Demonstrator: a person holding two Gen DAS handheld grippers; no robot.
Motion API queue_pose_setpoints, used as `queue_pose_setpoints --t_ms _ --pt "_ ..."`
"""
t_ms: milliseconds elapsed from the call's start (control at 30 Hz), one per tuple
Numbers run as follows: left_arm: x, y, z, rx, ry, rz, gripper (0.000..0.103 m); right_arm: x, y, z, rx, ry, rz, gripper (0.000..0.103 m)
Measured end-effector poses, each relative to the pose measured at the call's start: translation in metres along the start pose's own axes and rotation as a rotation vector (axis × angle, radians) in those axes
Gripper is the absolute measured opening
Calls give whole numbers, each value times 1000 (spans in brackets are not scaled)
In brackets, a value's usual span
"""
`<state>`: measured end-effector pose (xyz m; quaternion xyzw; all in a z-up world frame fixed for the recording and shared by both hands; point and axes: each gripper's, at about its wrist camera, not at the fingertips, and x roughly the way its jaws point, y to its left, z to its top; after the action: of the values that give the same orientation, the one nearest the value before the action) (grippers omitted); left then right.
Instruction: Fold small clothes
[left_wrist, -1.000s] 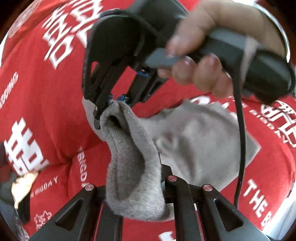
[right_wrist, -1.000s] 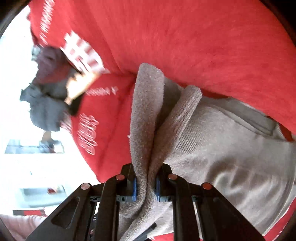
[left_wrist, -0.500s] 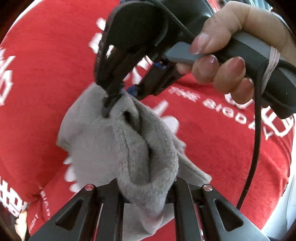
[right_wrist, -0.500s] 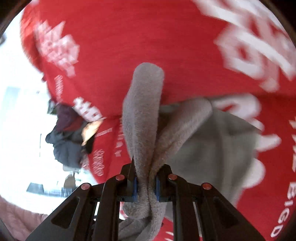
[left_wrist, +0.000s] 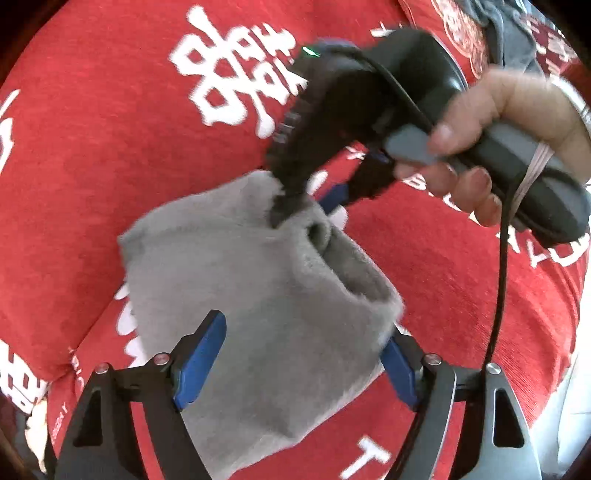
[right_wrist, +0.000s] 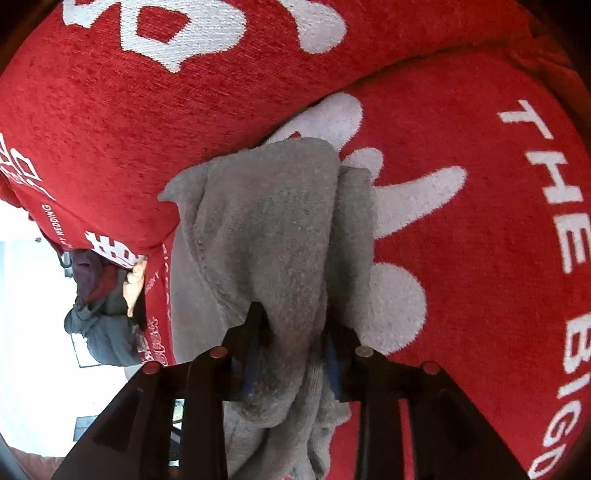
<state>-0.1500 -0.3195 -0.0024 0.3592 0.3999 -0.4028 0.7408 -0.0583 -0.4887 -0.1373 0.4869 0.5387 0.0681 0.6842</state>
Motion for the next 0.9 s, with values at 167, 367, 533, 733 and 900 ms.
queue_pose_setpoints --t_ms 167,367,533,733,900 --pt "-17 48 -15 -183 88 -33 81 -29 -18 -16 39 -1 -20 48" --pt "6 140 -50 -594 218 -81 81 -57 -35 -53 140 -34 30 58" --pt "38 173 -81 -802 293 -199 81 -65 -29 -76 130 -17 87 58" --pt "66 168 -80 -824 327 -346 81 -35 -17 -101 85 94 60 46" --pt "84 165 -79 -812 379 -415 81 -41 -15 -93 76 41 61 53"
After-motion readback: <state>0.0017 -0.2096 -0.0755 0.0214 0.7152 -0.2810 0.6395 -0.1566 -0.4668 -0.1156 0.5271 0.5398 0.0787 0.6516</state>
